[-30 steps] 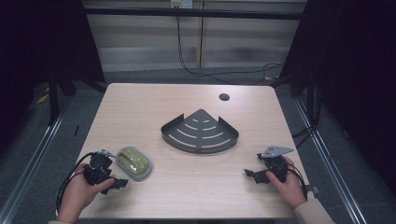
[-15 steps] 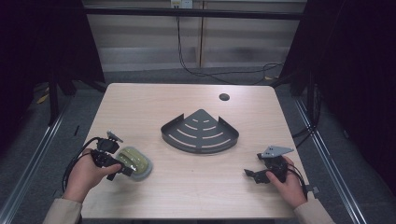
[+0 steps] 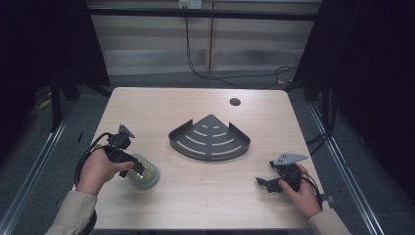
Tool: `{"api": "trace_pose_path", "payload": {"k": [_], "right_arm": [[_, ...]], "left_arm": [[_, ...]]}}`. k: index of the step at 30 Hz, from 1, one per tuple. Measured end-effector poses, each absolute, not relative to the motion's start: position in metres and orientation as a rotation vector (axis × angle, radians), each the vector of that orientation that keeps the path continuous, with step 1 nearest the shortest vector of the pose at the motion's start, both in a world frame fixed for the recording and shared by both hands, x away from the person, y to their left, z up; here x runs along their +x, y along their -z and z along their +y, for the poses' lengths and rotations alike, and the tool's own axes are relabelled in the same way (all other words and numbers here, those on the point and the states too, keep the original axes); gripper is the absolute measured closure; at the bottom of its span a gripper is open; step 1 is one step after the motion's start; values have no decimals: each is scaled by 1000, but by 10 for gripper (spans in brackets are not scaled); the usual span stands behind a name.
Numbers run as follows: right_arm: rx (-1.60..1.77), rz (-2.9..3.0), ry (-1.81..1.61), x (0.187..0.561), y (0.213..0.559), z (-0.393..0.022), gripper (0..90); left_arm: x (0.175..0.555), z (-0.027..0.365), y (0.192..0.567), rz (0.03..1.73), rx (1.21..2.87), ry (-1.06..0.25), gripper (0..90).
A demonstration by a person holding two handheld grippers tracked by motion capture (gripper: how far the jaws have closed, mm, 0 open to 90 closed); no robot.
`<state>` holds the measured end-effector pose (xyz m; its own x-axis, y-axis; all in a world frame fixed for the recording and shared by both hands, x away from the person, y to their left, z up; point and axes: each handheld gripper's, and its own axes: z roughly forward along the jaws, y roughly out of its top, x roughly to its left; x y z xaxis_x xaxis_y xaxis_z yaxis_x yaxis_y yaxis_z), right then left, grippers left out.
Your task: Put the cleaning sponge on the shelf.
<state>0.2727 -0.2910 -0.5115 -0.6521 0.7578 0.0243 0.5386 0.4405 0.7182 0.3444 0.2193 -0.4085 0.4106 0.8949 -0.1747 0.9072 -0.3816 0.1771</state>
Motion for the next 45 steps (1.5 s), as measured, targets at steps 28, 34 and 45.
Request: {"api": "trace_pose_path", "payload": {"k": [28, 34, 45], "right_arm": [[1114, 2395, -1030, 273, 512, -291, 120], [1110, 2395, -1031, 273, 512, -291, 120], [1113, 2395, -1031, 273, 512, -291, 120]], "left_arm": [[356, 207, 426, 1685, 2384, 126, 379], [357, 205, 422, 1687, 2419, 134, 493], [362, 202, 421, 1729, 2413, 110, 497]]}}
